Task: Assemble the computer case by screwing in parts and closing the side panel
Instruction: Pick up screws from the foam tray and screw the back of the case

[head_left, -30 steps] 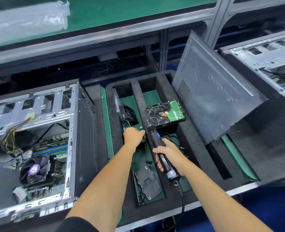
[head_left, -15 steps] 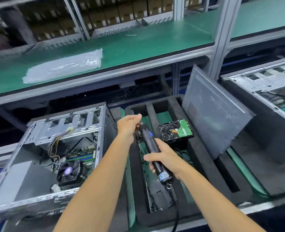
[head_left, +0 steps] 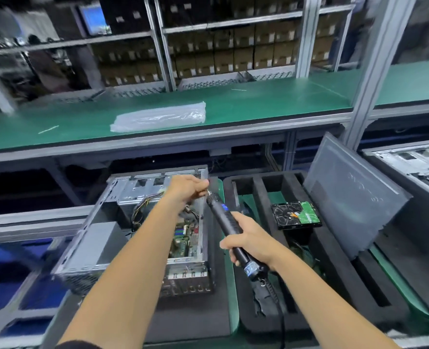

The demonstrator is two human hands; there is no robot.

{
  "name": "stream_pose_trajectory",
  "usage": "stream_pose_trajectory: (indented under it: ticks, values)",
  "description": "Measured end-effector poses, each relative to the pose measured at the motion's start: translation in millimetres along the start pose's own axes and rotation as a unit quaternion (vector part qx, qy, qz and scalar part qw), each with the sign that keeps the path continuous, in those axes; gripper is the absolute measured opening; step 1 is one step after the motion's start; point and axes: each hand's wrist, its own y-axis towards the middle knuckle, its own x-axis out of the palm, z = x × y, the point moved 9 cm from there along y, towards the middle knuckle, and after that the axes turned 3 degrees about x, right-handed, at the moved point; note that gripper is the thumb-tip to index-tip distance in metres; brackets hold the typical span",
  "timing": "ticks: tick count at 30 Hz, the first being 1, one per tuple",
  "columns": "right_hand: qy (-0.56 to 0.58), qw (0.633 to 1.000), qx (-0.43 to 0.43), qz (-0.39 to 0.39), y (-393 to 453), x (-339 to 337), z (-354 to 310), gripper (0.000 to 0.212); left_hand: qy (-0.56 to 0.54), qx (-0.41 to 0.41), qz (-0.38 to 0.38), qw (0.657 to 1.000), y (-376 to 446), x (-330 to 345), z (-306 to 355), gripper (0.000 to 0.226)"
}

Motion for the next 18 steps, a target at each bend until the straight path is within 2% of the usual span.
stream_pose_trajectory:
  ticks: [4, 8, 11, 14, 18]
  values:
    - [-0.042, 0.999, -0.008, -0.009, -0.3, 57.1, -16.7, 0.085, 0.058, 0.020, -0.037, 0.997, -20.7, -59.6, 7.6, 0.025]
    - [-0.063, 0.998, -0.008, -0.022, 1.0, 125.7, -21.0, 0.085, 0.133, 0.041, -0.089, 0.986, -46.6, -127.0, 11.2, 0.020]
    - [-0.067, 0.997, -0.016, -0.024, 0.2, 174.6, -22.3, 0.082, 0.170, 0.019, -0.136, 0.976, -65.1, -173.3, 2.9, 0.017]
    - [-0.007, 1.000, -0.020, -0.020, 0.8, 217.5, -19.0, 0.067, 0.120, -0.022, -0.151, 0.981, -79.1, -208.9, -15.4, 0.015]
    - [0.039, 0.999, -0.014, 0.008, 4.4, 258.0, -9.7, 0.075, -0.012, -0.054, -0.137, 0.989, -95.8, -228.1, -45.6, 0.016]
